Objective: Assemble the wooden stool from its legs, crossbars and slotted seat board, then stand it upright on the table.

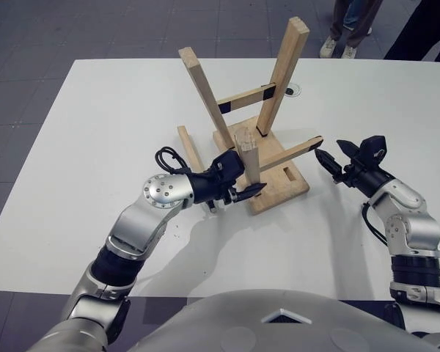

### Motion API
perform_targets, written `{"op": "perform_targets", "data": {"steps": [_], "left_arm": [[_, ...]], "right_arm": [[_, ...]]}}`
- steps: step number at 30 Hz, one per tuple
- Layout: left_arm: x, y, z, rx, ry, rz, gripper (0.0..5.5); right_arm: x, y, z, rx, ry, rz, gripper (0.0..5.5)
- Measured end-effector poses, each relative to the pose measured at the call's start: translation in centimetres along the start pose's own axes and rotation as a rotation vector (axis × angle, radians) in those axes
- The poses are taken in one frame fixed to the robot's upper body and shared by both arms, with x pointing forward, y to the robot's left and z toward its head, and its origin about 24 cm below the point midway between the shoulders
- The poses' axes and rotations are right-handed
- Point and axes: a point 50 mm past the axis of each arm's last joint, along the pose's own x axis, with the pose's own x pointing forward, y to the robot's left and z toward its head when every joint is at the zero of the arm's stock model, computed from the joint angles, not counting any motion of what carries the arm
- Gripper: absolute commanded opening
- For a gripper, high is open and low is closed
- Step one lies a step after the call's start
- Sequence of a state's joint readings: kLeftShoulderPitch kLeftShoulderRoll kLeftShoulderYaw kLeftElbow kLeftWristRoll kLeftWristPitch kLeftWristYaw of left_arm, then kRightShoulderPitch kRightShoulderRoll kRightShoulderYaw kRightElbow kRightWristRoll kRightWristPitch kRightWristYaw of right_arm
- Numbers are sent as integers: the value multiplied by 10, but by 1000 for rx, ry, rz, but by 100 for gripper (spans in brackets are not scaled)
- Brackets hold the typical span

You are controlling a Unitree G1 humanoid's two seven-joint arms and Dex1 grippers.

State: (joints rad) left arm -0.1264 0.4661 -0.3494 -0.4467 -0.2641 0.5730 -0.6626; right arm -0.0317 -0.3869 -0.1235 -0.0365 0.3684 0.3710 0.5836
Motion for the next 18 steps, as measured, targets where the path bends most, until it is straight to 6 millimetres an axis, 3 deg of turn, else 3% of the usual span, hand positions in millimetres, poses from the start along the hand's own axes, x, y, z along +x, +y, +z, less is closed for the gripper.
{"op": "perform_targets", "data": {"steps": [4, 7, 13, 18], "left_arm": [[-2, -6, 6, -26, -43, -40, 443], [-11, -10, 8, -25, -26, -69, 452], [-58, 4, -4, 6, 135, 52, 452], [-86, -4, -3, -37, 156, 262, 452]], "right_arm": [[0, 0, 0, 0, 0, -1, 370], [0, 0, 0, 1, 0, -3, 370], [-3, 1, -2, 7, 0, -16, 370], [-4, 0, -2, 10, -7, -28, 370]]}}
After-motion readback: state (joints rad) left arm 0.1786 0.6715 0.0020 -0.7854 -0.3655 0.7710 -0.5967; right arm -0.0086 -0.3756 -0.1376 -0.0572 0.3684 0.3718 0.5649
